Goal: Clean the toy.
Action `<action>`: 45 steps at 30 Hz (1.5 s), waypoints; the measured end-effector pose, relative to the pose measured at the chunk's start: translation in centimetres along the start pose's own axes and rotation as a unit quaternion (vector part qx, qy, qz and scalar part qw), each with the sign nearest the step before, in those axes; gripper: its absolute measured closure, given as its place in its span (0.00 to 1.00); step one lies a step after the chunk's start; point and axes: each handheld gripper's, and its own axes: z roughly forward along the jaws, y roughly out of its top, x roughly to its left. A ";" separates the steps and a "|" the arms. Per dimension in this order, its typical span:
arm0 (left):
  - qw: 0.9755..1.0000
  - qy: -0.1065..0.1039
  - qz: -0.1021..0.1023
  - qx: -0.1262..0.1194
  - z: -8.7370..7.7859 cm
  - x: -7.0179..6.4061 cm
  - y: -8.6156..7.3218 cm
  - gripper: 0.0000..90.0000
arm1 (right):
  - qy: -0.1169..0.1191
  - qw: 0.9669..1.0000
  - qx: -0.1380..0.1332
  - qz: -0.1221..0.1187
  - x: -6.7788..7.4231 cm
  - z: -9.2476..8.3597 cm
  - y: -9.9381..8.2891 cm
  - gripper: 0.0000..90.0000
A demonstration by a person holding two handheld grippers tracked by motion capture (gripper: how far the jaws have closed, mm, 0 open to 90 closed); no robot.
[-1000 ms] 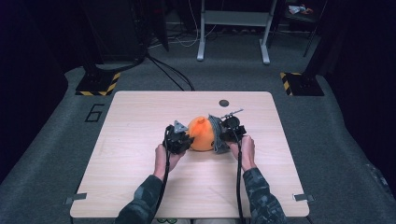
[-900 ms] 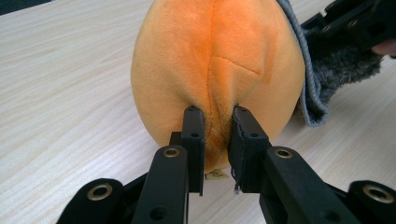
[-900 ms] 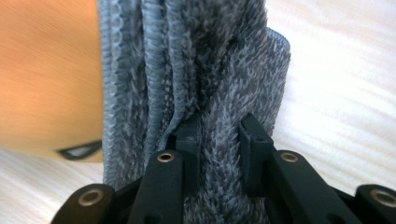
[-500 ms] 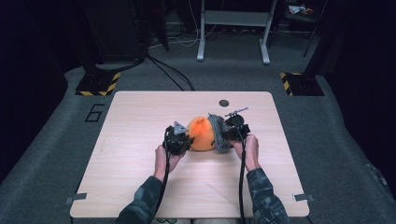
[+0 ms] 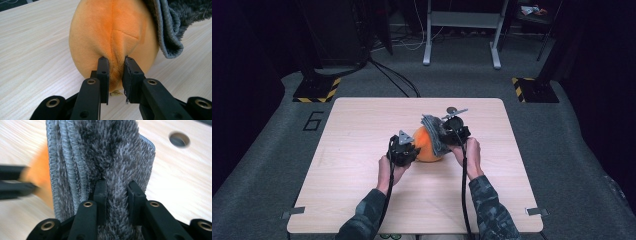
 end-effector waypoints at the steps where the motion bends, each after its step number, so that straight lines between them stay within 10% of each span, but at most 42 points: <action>1: 1.000 0.000 -0.005 -0.003 0.0 0.0 0.0 0.85 | -0.005 1.000 0.007 0.002 -0.3 0.3 -0.3 0.81; 10: 1.000 0.000 -0.005 -0.001 0.2 0.1 -0.1 0.85 | -0.008 0.996 0.066 0.052 -2.8 3.8 -3.6 0.81; 21: 1.000 0.003 -0.008 -0.001 0.1 0.2 -0.1 0.85 | -0.003 0.992 0.109 0.056 -3.5 5.5 -4.8 0.81; 25: 1.000 0.001 -0.011 -0.002 0.1 0.3 -0.1 0.85 | -0.022 0.995 0.079 0.056 -3.7 3.3 -4.0 0.81; 32: 1.000 0.004 -0.007 -0.001 0.2 0.3 0.0 0.84 | 0.012 0.999 -0.018 0.027 -1.6 -0.8 -1.2 0.81; 45: 1.000 -0.002 -0.026 -0.002 0.3 0.6 -0.2 0.63 | 0.014 0.999 0.027 0.024 -1.1 2.7 -1.5 0.83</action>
